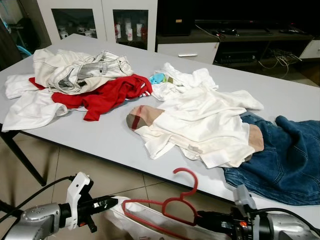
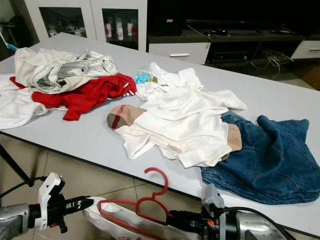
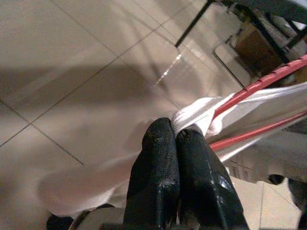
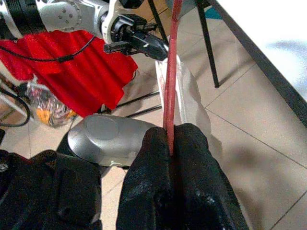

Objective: Hang hanger

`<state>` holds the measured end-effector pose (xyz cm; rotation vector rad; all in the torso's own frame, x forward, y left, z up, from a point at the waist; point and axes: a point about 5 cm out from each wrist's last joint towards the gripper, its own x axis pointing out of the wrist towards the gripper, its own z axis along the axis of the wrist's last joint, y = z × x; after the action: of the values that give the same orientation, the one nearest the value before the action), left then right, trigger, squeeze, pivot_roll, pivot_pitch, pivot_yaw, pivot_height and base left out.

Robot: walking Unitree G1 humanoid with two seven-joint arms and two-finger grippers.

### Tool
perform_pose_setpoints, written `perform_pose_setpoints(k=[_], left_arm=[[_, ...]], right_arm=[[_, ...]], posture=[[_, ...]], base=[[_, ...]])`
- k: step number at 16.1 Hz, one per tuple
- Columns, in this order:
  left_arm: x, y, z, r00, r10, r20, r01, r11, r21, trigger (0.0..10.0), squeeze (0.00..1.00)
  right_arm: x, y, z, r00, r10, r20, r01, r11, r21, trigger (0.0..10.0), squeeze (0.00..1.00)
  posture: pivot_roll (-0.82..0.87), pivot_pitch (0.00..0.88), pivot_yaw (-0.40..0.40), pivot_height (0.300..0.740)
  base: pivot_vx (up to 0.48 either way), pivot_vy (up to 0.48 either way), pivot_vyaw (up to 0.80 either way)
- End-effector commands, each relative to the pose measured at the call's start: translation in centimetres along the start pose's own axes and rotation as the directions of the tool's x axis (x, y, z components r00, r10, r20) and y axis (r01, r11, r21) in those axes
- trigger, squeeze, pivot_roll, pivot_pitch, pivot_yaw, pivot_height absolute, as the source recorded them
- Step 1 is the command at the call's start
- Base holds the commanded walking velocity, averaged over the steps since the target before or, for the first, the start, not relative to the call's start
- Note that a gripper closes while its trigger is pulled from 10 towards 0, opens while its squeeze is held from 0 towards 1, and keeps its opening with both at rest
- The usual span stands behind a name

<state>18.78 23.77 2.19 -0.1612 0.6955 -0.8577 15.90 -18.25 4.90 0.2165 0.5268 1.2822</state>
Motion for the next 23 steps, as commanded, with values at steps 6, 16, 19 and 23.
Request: perform_pose_setpoints(k=[6, 16, 19, 23], left_arm=[[0.9, 1.2, -1.7, 0.994, 0.112, -0.001, -0.112, 0.993, -0.022, 0.0, 0.00], [1.5, 1.9, -4.7, 0.982, 0.169, -0.089, -0.170, 0.986, 0.001, 0.0, 0.00], [1.3, 2.5, -4.7, 0.975, 0.202, -0.092, -0.200, 0.979, 0.027, 0.0, 0.00], [1.2, 3.1, -3.6, 0.973, 0.228, -0.045, -0.225, 0.972, 0.060, 0.0, 0.00]], right_arm=[[0.1, -0.7, 2.8, 1.000, 0.028, -0.004, -0.028, 0.991, -0.130, 0.0, 0.00], [-1.4, -0.5, 5.3, 0.992, 0.123, 0.040, -0.117, 0.986, -0.115, 0.0, 0.00], [-2.5, 0.2, 4.8, 0.979, 0.195, -0.054, -0.199, 0.977, -0.082, 0.0, 0.00], [-2.2, -0.9, 4.6, 0.980, 0.141, -0.144, -0.161, 0.977, -0.137, 0.0, 0.00]], posture=[[0.03, 0.000, -0.052, 0.740], [0.02, 0.000, -0.053, 0.740], [0.02, 0.000, -0.050, 0.740], [0.02, 0.000, -0.051, 0.740]], base=[[0.000, 0.000, 0.00], [0.000, 0.000, 0.00], [0.000, 0.000, 0.00], [0.000, 0.000, 0.00]])
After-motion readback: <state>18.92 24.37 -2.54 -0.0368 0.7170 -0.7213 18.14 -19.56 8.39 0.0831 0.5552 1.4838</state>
